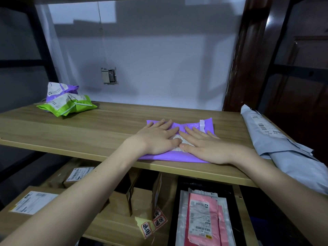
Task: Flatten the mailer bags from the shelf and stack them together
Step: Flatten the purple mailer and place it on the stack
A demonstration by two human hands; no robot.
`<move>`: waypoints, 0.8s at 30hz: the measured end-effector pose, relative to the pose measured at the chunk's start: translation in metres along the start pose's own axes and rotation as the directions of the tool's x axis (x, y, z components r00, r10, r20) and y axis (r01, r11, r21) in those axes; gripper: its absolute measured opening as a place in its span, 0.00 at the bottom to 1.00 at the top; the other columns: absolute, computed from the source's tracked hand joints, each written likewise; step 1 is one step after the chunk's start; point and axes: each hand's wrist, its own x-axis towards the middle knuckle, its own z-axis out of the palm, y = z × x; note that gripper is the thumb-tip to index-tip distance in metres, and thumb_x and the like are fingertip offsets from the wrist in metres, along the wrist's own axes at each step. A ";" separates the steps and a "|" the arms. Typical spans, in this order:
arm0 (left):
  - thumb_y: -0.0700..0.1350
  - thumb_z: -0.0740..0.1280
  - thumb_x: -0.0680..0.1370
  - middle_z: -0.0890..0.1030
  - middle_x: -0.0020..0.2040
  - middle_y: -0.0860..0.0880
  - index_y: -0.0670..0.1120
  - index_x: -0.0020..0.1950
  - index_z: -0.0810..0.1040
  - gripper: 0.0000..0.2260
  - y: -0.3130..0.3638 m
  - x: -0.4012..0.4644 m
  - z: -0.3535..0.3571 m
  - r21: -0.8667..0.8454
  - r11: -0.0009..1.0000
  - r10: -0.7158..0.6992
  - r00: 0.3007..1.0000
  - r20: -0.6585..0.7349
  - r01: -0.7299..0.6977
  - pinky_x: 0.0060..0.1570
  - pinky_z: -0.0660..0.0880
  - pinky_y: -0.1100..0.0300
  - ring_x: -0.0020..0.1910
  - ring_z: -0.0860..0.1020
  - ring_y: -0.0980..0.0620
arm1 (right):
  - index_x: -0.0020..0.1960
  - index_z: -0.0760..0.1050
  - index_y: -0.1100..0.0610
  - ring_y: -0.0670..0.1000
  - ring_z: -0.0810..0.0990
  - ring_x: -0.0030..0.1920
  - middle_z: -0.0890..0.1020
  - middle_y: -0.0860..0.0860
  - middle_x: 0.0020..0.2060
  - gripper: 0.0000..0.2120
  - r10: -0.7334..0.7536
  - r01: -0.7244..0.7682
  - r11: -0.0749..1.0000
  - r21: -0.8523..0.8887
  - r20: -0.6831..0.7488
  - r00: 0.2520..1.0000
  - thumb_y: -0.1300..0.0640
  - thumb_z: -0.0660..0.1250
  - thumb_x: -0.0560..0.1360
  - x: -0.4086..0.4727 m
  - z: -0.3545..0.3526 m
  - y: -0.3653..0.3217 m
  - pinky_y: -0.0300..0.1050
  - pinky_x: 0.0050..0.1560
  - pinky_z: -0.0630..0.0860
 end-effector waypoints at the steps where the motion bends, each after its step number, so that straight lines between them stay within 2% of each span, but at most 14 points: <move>1: 0.58 0.48 0.81 0.43 0.79 0.53 0.55 0.77 0.49 0.25 0.000 0.000 0.000 -0.004 1.000 0.000 1.000 0.002 0.000 0.74 0.38 0.52 0.77 0.40 0.55 | 0.76 0.40 0.42 0.44 0.36 0.75 0.39 0.43 0.76 0.29 0.000 0.000 1.000 -0.004 0.000 1.000 0.37 0.43 0.78 0.000 0.000 0.000 0.50 0.75 0.35; 11: 0.57 0.50 0.81 0.42 0.79 0.50 0.54 0.78 0.47 0.26 0.000 -0.001 0.003 -0.081 0.997 0.005 1.000 -0.026 -0.007 0.73 0.37 0.48 0.77 0.38 0.51 | 0.76 0.39 0.43 0.44 0.35 0.75 0.38 0.44 0.76 0.29 0.004 -0.005 1.000 -0.008 -0.009 1.000 0.37 0.43 0.78 -0.001 0.001 -0.001 0.51 0.75 0.35; 17: 0.57 0.54 0.80 0.42 0.79 0.49 0.52 0.78 0.45 0.31 -0.003 0.003 0.009 -0.151 0.988 -0.004 0.993 -0.122 -0.015 0.74 0.39 0.50 0.77 0.40 0.51 | 0.74 0.41 0.37 0.48 0.36 0.76 0.37 0.48 0.76 0.27 0.003 -0.001 0.999 0.040 -0.054 0.999 0.37 0.45 0.78 -0.006 0.000 -0.003 0.50 0.75 0.35; 19: 0.58 0.57 0.79 0.43 0.79 0.50 0.51 0.78 0.47 0.32 -0.006 0.003 0.013 -0.219 0.975 -0.005 0.982 -0.189 -0.037 0.75 0.43 0.50 0.78 0.45 0.51 | 0.74 0.41 0.36 0.49 0.37 0.76 0.37 0.47 0.76 0.28 0.000 0.009 0.996 0.087 -0.101 0.995 0.37 0.48 0.78 -0.008 0.001 -0.002 0.51 0.75 0.38; 21: 0.60 0.57 0.79 0.49 0.78 0.52 0.50 0.77 0.54 0.30 -0.008 0.000 0.015 -0.365 0.926 -0.020 0.950 -0.311 -0.100 0.74 0.54 0.49 0.76 0.57 0.48 | 0.74 0.43 0.36 0.51 0.38 0.77 0.39 0.46 0.77 0.29 0.000 0.026 0.987 0.159 -0.164 0.986 0.37 0.52 0.77 -0.008 0.002 0.000 0.54 0.76 0.43; 23: 0.60 0.55 0.78 0.61 0.73 0.50 0.48 0.72 0.65 0.26 -0.007 -0.007 0.015 -0.434 0.885 -0.077 0.865 -0.496 -0.170 0.69 0.62 0.54 0.70 0.65 0.50 | 0.74 0.49 0.38 0.52 0.41 0.77 0.43 0.45 0.77 0.29 -0.001 0.059 0.973 0.223 -0.252 0.968 0.37 0.54 0.76 -0.010 0.002 0.000 0.56 0.75 0.48; 24: 0.61 0.53 0.77 0.67 0.68 0.50 0.48 0.68 0.69 0.25 -0.007 -0.011 0.014 -0.382 0.907 -0.090 0.805 -0.586 -0.176 0.66 0.64 0.55 0.67 0.68 0.50 | 0.73 0.54 0.41 0.52 0.45 0.77 0.47 0.46 0.76 0.27 0.006 0.074 0.967 0.243 -0.315 0.949 0.37 0.53 0.76 -0.011 0.002 -0.001 0.57 0.75 0.50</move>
